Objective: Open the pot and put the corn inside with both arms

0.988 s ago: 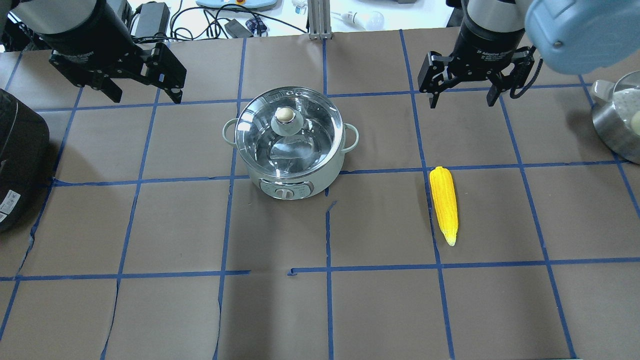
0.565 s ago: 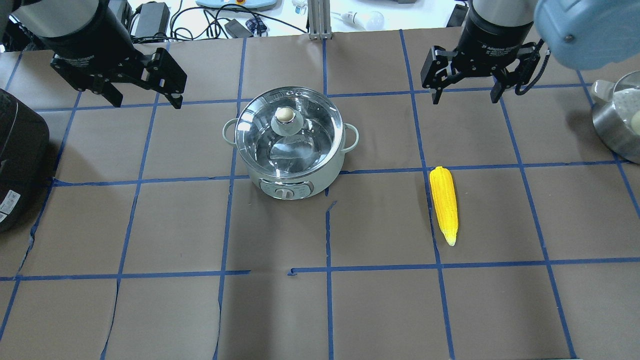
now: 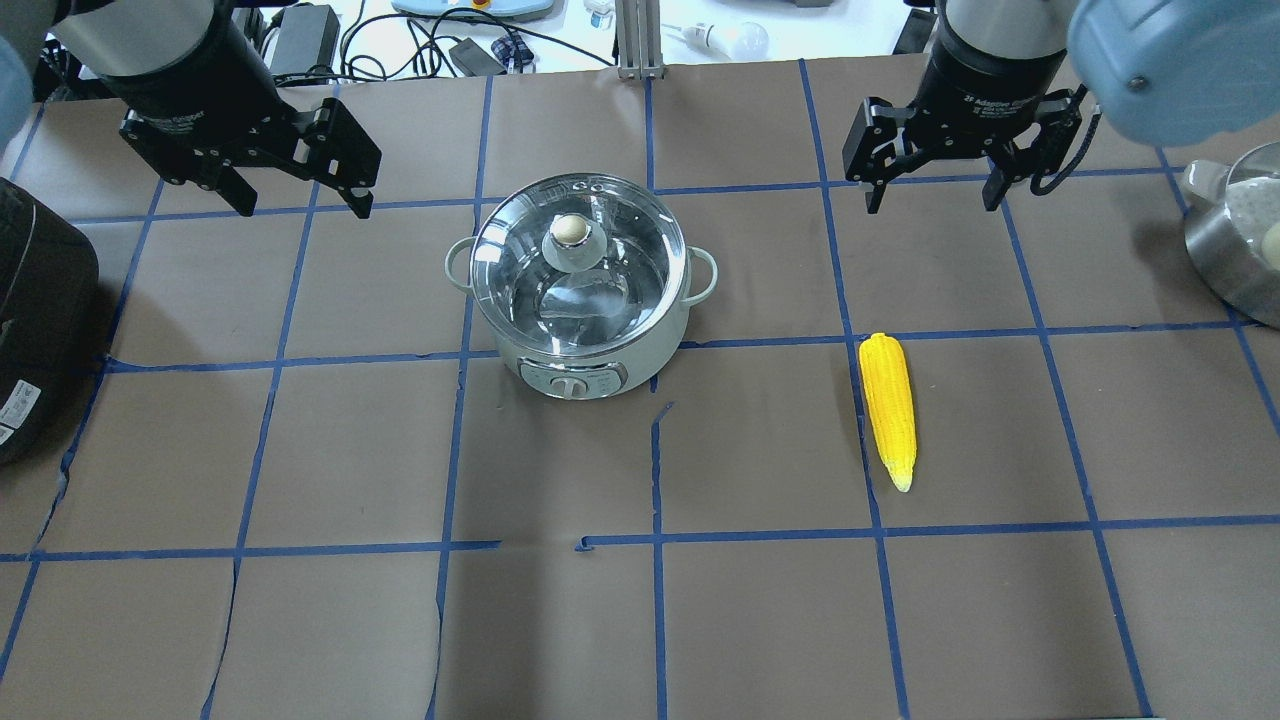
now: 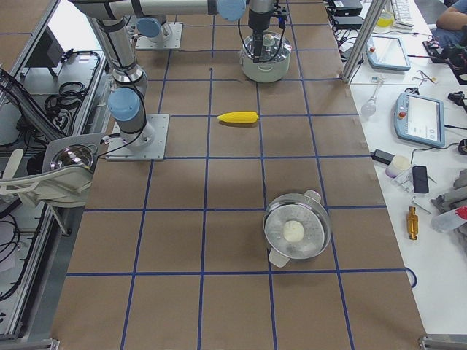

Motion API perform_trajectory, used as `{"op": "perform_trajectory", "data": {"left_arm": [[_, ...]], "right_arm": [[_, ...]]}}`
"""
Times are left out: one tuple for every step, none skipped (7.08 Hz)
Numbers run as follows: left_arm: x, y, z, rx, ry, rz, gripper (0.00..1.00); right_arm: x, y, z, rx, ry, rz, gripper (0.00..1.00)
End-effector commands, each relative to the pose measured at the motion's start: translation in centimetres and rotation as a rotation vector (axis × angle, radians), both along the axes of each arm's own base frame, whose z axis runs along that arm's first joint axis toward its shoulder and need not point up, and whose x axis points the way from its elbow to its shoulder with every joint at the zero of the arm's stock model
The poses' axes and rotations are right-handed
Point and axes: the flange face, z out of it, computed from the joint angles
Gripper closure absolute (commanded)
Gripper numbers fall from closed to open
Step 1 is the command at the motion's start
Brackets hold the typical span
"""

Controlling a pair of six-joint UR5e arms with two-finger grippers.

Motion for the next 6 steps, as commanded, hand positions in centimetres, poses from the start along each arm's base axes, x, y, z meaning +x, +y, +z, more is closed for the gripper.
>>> {"op": "perform_trajectory", "data": {"left_arm": [[-0.5,-2.4,-0.9,-0.01,0.006,0.045,0.0],[-2.1,-4.3,-2.4,-0.076,0.009,0.024,0.07],[-3.6,-6.2,-4.8,-0.07,0.027,0.054,0.06],[-5.3,-7.2,-7.5,-0.029,0.03,0.091,0.06],[-8.0,-9.1,-10.3,-0.04,0.04,0.119,0.08],[-10.5,-10.4,-13.2,-0.042,0.044,0.096,0.09]], "right_arm": [[0.0,-0.3,-0.4,-0.002,-0.009,-0.007,0.0],[0.0,-0.7,-1.7,0.024,-0.005,-0.004,0.0],[-0.9,-2.0,-4.8,0.021,-0.012,-0.026,0.0],[-1.3,-2.5,-7.4,-0.027,-0.017,-0.028,0.0],[-1.9,-2.0,-10.9,-0.055,-0.013,-0.034,0.0],[-2.4,-0.9,-14.6,-0.069,-0.007,-0.042,0.0]]}}
